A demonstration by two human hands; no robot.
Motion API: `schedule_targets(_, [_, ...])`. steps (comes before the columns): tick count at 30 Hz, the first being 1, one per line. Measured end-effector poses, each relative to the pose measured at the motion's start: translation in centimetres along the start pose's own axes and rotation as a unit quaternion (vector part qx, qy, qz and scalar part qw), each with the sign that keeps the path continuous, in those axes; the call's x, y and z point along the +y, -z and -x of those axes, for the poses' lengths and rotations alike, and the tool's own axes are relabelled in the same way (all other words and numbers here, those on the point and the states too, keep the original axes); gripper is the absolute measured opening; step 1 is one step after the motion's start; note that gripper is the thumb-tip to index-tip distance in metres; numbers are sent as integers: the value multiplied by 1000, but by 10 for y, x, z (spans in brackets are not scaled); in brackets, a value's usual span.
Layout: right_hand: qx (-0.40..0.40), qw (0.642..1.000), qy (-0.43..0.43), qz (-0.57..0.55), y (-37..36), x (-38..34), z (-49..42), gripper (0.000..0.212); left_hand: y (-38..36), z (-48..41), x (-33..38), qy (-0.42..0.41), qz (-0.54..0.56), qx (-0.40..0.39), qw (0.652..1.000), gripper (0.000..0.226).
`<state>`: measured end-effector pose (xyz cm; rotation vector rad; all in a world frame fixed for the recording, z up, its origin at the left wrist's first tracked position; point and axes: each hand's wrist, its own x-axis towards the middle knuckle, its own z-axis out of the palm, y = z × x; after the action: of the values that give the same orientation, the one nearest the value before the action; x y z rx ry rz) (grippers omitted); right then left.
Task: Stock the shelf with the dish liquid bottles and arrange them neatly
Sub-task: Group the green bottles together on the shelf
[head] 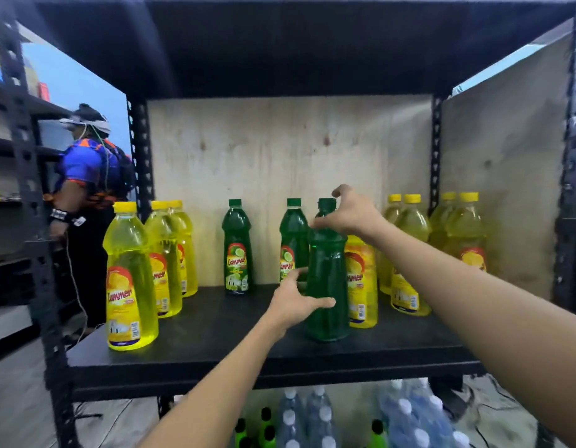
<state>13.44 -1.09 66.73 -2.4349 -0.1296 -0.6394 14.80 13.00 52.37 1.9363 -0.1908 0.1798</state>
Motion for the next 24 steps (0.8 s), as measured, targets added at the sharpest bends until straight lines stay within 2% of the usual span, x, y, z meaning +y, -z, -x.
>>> schedule_targets(4, [43,998,4,-36,-20,7,10,85,-24,17,3,-36,-76,134,987,87])
schedule_targets(7, [43,993,1,-113,-24,8,10,73,-30,25,-1,-51,-104,186,976,85])
schedule_targets(9, [-31,979,-4,-203,-20,13,5,69,-22,26,-5,-60,-88,171,979,88])
schedule_targets(11, [-120,948,-2,-296,-13,18,2,68,-7,21,-12,-53,-57,108,991,99])
schedule_targets(13, [-169,925,17,-339,-10,20,1,66,6,17,-16,-40,-50,38,997,116])
schedule_targets(15, [-191,919,29,-343,-16,17,3,70,11,16,-17,-30,-57,24,998,124])
schedule_targets(18, [-127,951,28,-279,-36,5,9,88,5,23,-14,-33,-65,107,992,119])
schedule_targets(20, [-93,958,30,-268,-43,-2,7,89,-3,28,-11,-25,-71,172,982,119])
schedule_targets(24, [-149,949,66,-271,-51,-17,-5,86,1,24,-13,8,-113,271,956,124])
